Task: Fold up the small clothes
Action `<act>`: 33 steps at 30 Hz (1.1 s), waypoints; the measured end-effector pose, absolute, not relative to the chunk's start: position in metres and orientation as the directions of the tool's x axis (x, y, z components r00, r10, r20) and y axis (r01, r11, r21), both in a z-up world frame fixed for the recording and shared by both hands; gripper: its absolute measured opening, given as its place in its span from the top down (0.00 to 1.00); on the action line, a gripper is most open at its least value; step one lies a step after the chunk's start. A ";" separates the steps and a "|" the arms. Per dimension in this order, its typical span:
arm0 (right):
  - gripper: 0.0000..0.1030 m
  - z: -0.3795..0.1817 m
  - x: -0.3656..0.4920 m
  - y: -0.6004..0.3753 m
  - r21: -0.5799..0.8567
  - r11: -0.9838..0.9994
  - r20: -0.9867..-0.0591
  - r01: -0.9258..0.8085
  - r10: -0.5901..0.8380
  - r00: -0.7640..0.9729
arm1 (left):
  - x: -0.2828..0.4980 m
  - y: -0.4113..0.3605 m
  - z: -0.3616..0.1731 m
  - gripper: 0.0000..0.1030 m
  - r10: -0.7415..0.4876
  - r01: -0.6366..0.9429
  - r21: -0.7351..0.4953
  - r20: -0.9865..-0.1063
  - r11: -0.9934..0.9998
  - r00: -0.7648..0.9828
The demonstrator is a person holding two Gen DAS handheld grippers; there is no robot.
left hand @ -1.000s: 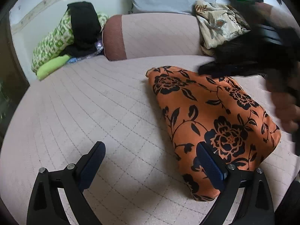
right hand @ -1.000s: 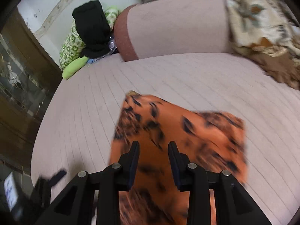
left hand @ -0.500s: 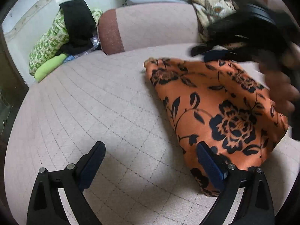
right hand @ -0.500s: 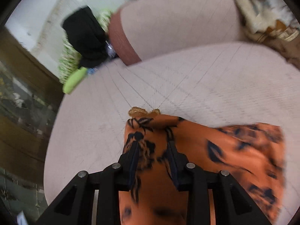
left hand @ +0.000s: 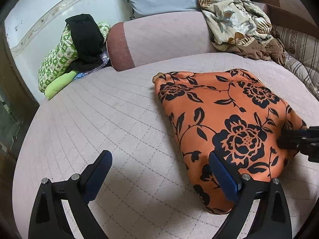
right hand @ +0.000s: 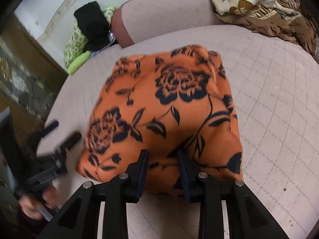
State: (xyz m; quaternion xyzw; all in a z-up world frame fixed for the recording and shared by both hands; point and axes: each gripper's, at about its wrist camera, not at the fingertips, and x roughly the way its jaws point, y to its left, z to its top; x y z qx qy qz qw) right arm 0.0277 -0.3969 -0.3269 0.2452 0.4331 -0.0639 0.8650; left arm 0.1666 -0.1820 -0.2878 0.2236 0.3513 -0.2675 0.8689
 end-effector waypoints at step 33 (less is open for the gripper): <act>0.67 -0.300 0.038 -0.420 0.249 0.885 -0.765 0.394 -0.069 0.640 | 0.185 -0.183 -0.290 0.05 -0.334 0.612 0.115 -0.752 0.782 0.568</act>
